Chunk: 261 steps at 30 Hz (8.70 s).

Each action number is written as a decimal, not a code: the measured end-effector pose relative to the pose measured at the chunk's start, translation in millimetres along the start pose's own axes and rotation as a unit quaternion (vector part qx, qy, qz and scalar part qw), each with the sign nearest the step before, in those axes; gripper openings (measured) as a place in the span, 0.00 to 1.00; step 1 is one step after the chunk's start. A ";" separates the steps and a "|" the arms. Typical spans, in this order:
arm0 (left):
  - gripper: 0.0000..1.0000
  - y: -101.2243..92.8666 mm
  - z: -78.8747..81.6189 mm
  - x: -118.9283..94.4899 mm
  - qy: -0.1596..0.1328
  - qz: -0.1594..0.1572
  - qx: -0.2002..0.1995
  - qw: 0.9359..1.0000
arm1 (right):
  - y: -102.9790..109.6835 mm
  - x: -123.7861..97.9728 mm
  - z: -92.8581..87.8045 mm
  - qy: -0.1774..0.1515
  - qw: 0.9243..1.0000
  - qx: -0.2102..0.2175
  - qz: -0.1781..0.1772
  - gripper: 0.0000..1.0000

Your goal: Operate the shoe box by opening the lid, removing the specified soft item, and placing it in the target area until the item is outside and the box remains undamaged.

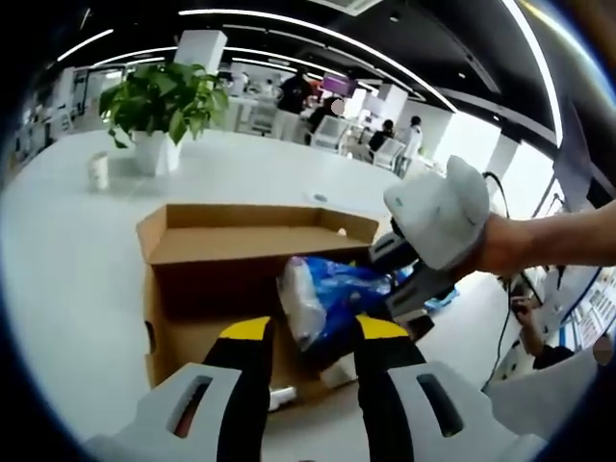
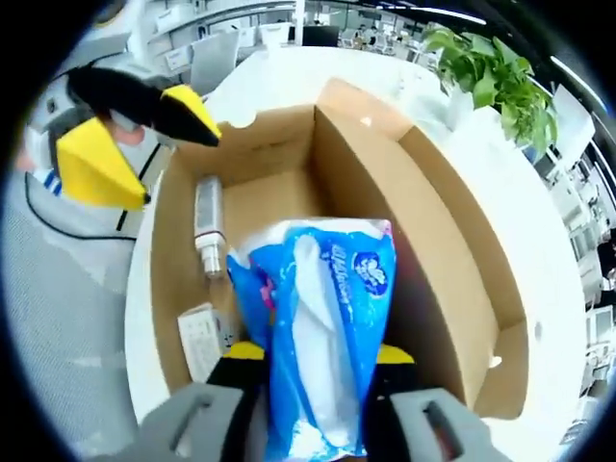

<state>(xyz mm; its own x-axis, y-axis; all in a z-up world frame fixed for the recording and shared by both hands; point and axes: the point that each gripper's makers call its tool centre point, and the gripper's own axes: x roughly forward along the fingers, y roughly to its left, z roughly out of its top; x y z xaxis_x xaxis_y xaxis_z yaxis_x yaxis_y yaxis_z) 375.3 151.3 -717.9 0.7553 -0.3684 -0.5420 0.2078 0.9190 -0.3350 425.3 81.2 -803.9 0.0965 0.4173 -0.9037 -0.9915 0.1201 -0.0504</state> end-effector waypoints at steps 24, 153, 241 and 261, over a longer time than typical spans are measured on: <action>0.33 0.5 2.5 -0.8 -0.004 0.000 -0.001 1.000 | -1.7 -46.4 24.1 -0.036 0.999 -0.015 -0.027 0.32; 0.36 6.2 -9.4 -6.9 0.011 0.019 0.058 0.998 | -36.9 -174.1 -358.3 0.118 0.985 0.082 -0.100 0.37; 0.36 9.8 -14.4 -4.7 0.020 0.029 0.068 0.997 | -59.8 -159.1 -369.4 0.129 0.987 0.042 -0.082 0.46; 0.36 0.2 -4.3 -9.5 0.001 0.017 0.071 0.997 | -54.1 -192.5 -359.3 0.065 0.977 0.159 -0.128 0.50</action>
<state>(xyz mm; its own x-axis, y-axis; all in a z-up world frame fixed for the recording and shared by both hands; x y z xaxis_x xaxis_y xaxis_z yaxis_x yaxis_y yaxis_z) 365.5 154.4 -716.2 0.7621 -0.3362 -0.5534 0.2678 0.9418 -0.2033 428.9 -329.3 -780.0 0.3053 0.2206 -0.9264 -0.8570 0.4877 -0.1663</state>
